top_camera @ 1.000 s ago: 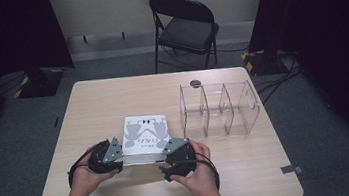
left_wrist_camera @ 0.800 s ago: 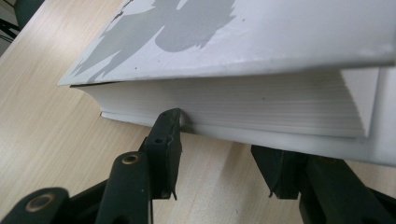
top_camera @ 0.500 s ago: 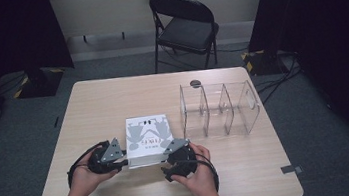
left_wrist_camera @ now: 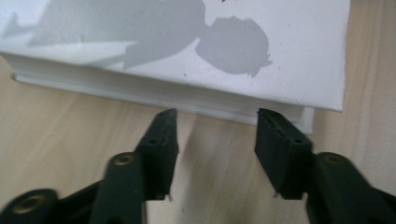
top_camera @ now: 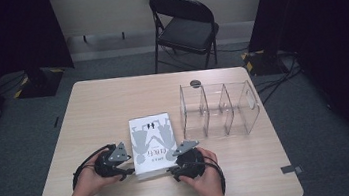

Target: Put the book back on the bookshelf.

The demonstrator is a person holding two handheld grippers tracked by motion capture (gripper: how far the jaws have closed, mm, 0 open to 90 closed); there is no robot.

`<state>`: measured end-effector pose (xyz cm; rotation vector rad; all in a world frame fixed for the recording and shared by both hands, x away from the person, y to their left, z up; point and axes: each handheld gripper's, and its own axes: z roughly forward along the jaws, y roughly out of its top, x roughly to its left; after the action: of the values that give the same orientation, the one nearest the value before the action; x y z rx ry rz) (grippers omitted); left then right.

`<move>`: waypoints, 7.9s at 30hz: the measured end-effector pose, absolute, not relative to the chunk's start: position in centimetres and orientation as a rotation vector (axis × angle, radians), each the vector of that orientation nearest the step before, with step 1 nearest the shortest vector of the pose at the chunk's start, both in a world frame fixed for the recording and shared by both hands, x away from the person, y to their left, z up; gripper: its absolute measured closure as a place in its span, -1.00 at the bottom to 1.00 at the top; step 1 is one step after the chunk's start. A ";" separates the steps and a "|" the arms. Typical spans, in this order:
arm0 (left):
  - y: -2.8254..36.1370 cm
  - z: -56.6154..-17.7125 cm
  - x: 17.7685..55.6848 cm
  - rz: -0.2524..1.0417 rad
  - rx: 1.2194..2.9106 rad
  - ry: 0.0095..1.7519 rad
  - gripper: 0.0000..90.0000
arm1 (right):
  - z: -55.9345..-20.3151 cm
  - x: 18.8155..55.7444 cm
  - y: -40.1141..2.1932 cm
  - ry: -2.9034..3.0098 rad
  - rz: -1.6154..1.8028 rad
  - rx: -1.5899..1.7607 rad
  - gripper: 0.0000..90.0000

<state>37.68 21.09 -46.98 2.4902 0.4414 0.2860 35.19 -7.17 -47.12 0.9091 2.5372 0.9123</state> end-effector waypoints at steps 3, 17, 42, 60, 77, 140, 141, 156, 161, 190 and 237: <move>20.9 -46.8 37.3 0.272 2.504 0.435 -0.16 | -46.9 35.1 -6.9 2.541 0.866 0.888 -0.19; 20.4 -47.9 37.0 0.230 2.481 0.481 -0.24 | -46.3 34.7 -4.9 2.543 0.884 0.861 -0.29; 19.8 -44.4 36.7 0.294 2.374 0.566 -0.11 | -46.5 34.1 -0.6 2.460 0.754 0.573 -0.70; 19.2 -44.0 36.8 0.315 2.423 0.547 -0.11 | -46.8 34.6 0.5 2.363 0.767 0.514 -0.50; 19.6 -43.9 36.7 0.352 2.354 0.519 -0.13 | -46.2 34.4 1.0 2.311 0.795 0.467 -0.20; 19.2 -44.3 36.8 0.693 2.311 0.246 0.17 | -35.0 34.4 -3.8 2.536 0.957 0.592 -0.43; 19.2 -44.1 36.8 0.689 2.317 0.249 0.18 | -35.1 34.1 -4.7 2.525 0.965 0.601 -0.46; 19.1 -42.6 36.8 0.651 2.381 0.259 0.20 | -43.9 33.4 -11.3 2.582 0.947 0.883 -0.65; 19.6 -41.8 37.0 0.631 2.387 0.285 0.25 | -46.3 33.5 -11.8 2.574 0.956 0.965 -0.65; 21.3 -38.2 38.9 0.566 2.458 0.388 0.65 | -49.1 33.4 -12.3 2.560 0.926 0.967 -0.75; 22.7 -36.0 40.3 0.363 2.528 0.618 0.63 | -50.1 33.2 -12.4 2.463 1.062 0.959 -0.77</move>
<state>40.26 22.66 -35.97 2.5275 0.6180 0.3633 33.21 -12.37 -50.11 0.9588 2.4633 1.0621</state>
